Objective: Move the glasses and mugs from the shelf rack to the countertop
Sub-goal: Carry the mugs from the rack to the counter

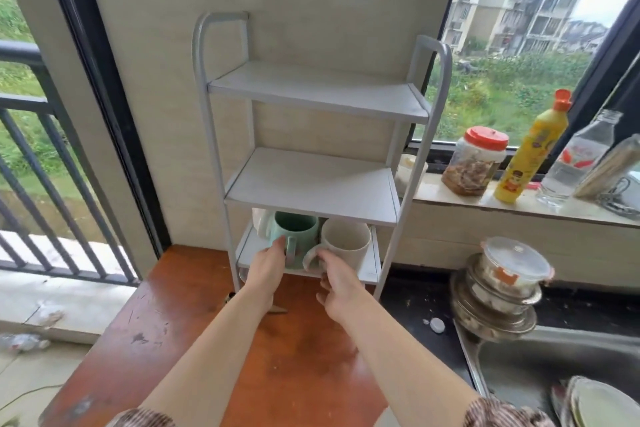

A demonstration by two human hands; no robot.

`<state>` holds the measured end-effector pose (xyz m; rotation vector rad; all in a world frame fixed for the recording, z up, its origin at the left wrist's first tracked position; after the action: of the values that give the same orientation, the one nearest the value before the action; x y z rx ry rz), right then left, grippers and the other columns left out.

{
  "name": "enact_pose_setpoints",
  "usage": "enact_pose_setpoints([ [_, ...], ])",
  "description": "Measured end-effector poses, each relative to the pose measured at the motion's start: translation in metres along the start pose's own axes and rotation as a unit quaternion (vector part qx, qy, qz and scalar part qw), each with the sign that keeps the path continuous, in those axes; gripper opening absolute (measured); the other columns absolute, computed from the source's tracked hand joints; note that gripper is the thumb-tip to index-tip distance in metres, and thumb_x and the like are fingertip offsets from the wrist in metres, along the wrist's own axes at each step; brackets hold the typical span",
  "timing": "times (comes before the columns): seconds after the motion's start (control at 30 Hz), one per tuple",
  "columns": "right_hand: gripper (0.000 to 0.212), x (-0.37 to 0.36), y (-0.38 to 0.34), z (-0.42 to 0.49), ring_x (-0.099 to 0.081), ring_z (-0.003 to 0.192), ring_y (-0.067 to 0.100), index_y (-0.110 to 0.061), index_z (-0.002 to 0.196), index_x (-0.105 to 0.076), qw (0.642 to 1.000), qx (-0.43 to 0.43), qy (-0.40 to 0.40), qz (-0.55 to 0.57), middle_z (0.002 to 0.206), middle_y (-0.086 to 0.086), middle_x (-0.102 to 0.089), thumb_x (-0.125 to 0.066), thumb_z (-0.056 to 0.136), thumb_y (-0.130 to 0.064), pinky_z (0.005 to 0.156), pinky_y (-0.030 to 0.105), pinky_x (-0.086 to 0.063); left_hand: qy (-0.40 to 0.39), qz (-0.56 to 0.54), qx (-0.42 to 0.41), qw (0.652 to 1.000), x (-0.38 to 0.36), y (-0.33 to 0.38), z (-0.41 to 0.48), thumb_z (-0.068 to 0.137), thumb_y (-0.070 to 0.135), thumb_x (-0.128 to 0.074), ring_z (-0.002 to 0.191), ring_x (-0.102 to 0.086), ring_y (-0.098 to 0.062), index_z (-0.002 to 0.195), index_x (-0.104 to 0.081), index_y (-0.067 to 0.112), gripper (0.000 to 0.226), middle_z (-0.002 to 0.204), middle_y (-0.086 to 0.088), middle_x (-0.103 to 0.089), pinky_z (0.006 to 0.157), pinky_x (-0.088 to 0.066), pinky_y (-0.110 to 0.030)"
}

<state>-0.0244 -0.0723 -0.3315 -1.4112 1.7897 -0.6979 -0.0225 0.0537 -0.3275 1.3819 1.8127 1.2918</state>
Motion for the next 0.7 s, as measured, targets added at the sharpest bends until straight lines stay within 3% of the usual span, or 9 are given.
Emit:
enact_pose_setpoints([
  [0.17, 0.053, 0.002, 0.004, -0.004, -0.043, 0.107, 0.019, -0.017, 0.124, -0.049, 1.000, -0.010, 0.012, 0.015, 0.109, -0.001, -0.053, -0.065, 0.083, -0.047, 0.091, 0.037, -0.036, -0.008, -0.013, -0.004, 1.000, -0.004, -0.004, -0.003, 0.089, 0.061, -0.041, 0.106, -0.050, -0.023, 0.122, -0.050, 0.019, 0.054, 0.113, -0.003, -0.054, 0.103, -0.041, -0.046],
  [0.33, 0.066, 0.029, 0.002, -0.008, -0.050, 0.089, 0.021, -0.014, 0.120, -0.057, 0.998, -0.018, 0.060, -0.006, 0.099, 0.004, -0.055, -0.064, 0.076, -0.063, 0.078, 0.033, -0.047, 0.011, -0.035, -0.012, 0.999, -0.006, -0.001, -0.004, 0.079, 0.071, -0.048, 0.095, -0.054, -0.023, 0.091, -0.051, 0.025, 0.047, 0.093, 0.000, -0.055, 0.085, -0.050, -0.038],
  [0.4, 0.059, 0.040, -0.001, -0.010, -0.056, 0.090, 0.024, -0.014, 0.112, -0.064, 0.995, -0.019, 0.096, -0.028, 0.100, 0.005, -0.061, -0.061, 0.078, -0.062, 0.079, 0.034, -0.054, 0.021, -0.062, -0.004, 0.998, -0.006, -0.001, -0.004, 0.077, 0.070, -0.053, 0.090, -0.056, -0.023, 0.078, -0.050, 0.028, 0.042, 0.086, 0.003, -0.056, 0.080, -0.052, -0.037],
  [0.5, 0.044, 0.054, -0.006, -0.015, -0.061, 0.091, 0.026, -0.012, 0.096, -0.066, 0.992, -0.002, 0.122, -0.022, 0.100, 0.006, -0.066, -0.064, 0.080, -0.052, 0.085, 0.040, -0.057, 0.036, -0.100, 0.021, 0.994, -0.002, -0.005, -0.008, 0.076, 0.065, -0.060, 0.093, -0.058, -0.026, 0.090, -0.056, 0.023, 0.044, 0.091, 0.001, -0.058, 0.082, -0.055, -0.036],
  [0.6, 0.034, 0.067, -0.009, -0.024, -0.062, 0.090, 0.025, -0.010, 0.091, -0.064, 0.993, 0.013, 0.119, -0.017, 0.098, 0.010, -0.065, -0.068, 0.080, -0.042, 0.082, 0.041, -0.058, 0.053, -0.140, 0.027, 0.988, 0.004, -0.012, -0.018, 0.077, 0.055, -0.066, 0.097, -0.058, -0.026, 0.099, -0.054, 0.023, 0.041, 0.102, -0.001, -0.058, 0.087, -0.055, -0.041],
  [0.7, 0.028, 0.086, -0.007, -0.040, -0.063, 0.092, 0.027, -0.013, 0.088, -0.060, 0.995, 0.021, 0.088, -0.028, 0.097, 0.010, -0.064, -0.069, 0.080, -0.038, 0.075, 0.039, -0.060, 0.055, -0.179, 0.028, 0.982, 0.006, -0.025, -0.039, 0.078, 0.047, -0.070, 0.094, -0.059, -0.025, 0.100, -0.053, 0.021, 0.039, 0.098, 0.001, -0.059, 0.083, -0.056, -0.043],
])
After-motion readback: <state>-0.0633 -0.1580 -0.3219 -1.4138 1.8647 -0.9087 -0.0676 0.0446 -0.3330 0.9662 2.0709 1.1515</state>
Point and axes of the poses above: each hand's wrist, its own z-axis towards the middle knuckle, its own x-axis out of the back of the hand, y = z × x, the point moved 3 cm from there along z, towards the middle knuckle
